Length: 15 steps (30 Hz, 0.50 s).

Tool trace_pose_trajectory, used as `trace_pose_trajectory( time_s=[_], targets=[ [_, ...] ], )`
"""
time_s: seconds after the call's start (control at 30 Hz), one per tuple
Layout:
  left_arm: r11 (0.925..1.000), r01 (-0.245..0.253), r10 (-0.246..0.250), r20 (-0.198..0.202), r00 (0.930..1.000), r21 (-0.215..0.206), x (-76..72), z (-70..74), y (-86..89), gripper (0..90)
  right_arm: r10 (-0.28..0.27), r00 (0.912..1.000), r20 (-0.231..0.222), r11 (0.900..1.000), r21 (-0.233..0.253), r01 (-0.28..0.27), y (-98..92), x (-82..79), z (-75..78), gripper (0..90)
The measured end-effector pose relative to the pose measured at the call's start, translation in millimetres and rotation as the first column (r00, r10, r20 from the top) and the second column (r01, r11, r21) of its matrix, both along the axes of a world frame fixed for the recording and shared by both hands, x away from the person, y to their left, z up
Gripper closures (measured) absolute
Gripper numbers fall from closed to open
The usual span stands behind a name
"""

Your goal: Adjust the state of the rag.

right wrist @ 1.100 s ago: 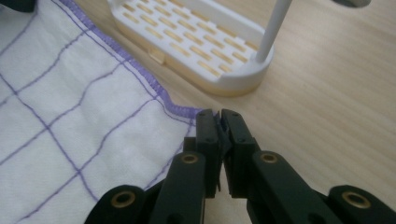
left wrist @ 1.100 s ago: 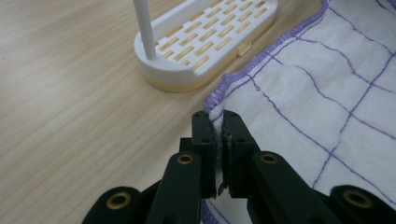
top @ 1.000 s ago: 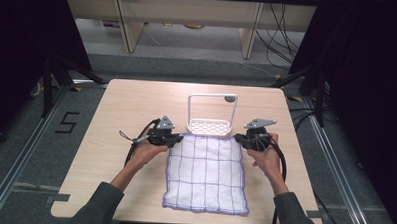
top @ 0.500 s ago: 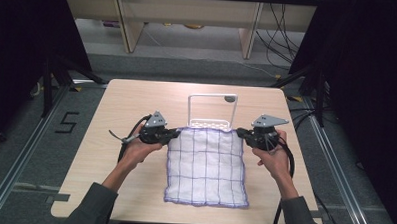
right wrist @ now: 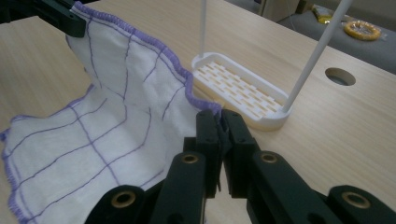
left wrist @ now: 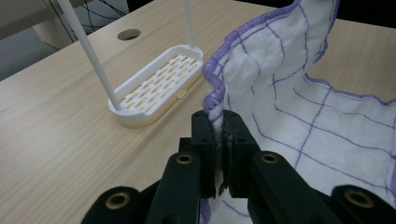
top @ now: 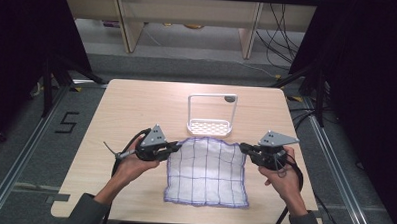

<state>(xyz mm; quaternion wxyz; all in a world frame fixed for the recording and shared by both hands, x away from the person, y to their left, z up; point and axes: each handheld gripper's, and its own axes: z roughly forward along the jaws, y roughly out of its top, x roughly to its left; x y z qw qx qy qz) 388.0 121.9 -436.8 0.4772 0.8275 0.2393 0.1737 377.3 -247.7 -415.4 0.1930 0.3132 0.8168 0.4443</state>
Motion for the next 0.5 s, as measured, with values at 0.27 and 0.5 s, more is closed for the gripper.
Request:
trace_pose_trajectory(
  time_s=[0.27,0.5],
  targets=[
    [0.9982,0.053,-0.052,-0.022,0.9984,0.028,-34.1,-13.7,7.4,84.1,0.021,0.9997,-0.008,0.999,-0.024,-0.022,-4.3,-24.8,-12.9,86.8],
    [0.9930,0.091,-0.090,-0.020,0.9958,0.076,-48.4,-30.4,1.0,83.9,0.046,0.9985,-0.030,0.999,-0.027,-0.047,-5.4,-43.0,-27.4,86.8]
  ],
)
